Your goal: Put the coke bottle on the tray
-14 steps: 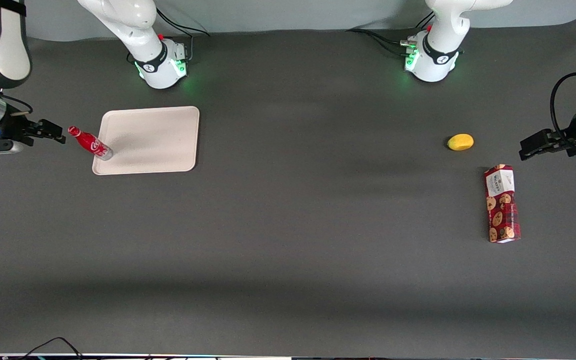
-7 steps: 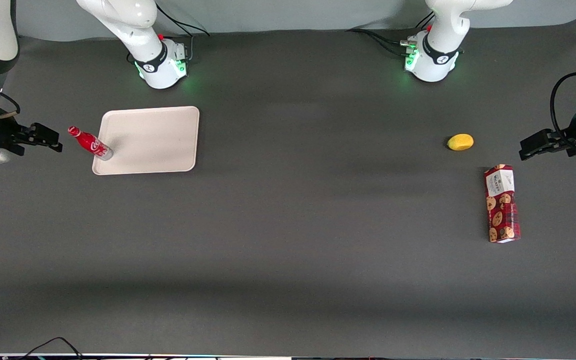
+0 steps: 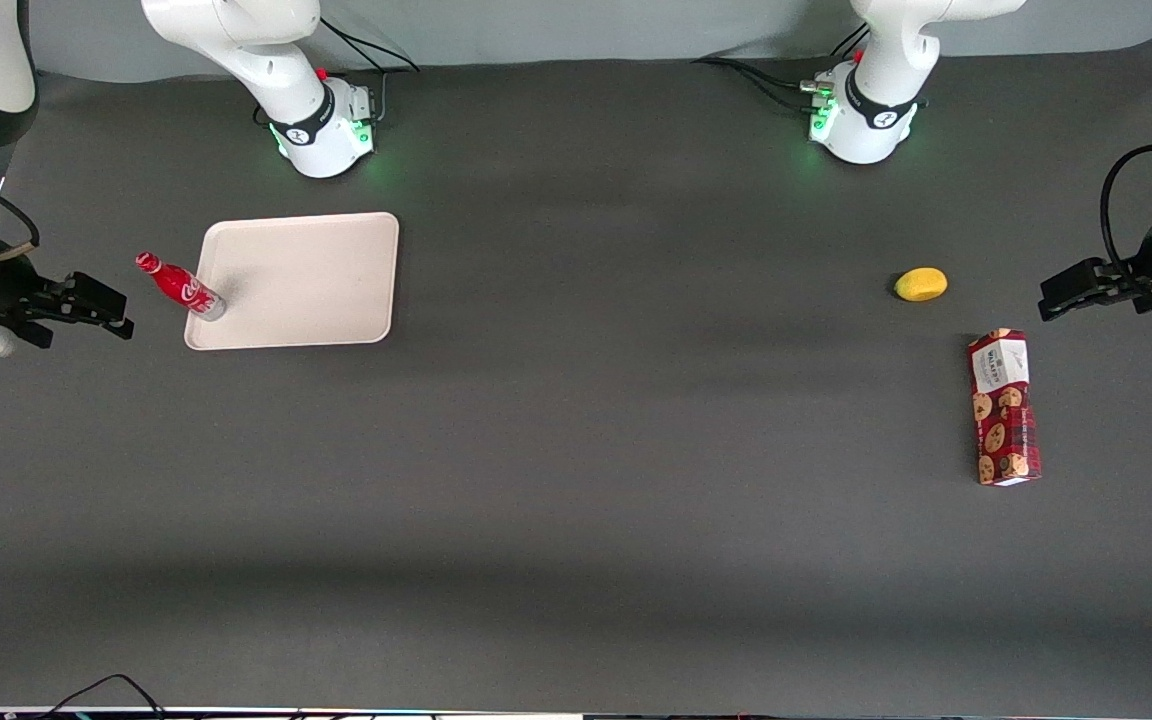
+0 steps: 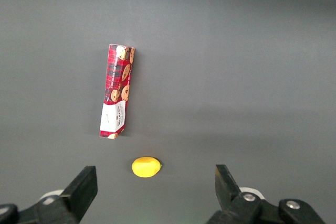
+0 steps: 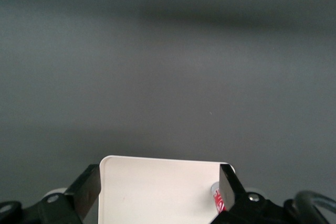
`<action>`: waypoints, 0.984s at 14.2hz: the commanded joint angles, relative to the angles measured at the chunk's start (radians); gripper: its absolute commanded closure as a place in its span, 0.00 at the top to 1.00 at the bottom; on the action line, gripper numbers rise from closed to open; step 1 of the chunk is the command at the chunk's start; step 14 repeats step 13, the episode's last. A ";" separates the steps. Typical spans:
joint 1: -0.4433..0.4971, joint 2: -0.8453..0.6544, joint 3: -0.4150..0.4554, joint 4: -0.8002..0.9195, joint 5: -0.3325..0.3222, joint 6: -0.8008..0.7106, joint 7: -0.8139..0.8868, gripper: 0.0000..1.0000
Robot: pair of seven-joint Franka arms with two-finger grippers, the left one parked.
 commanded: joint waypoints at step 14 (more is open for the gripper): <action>-0.005 0.067 -0.042 0.126 0.002 -0.087 0.026 1.00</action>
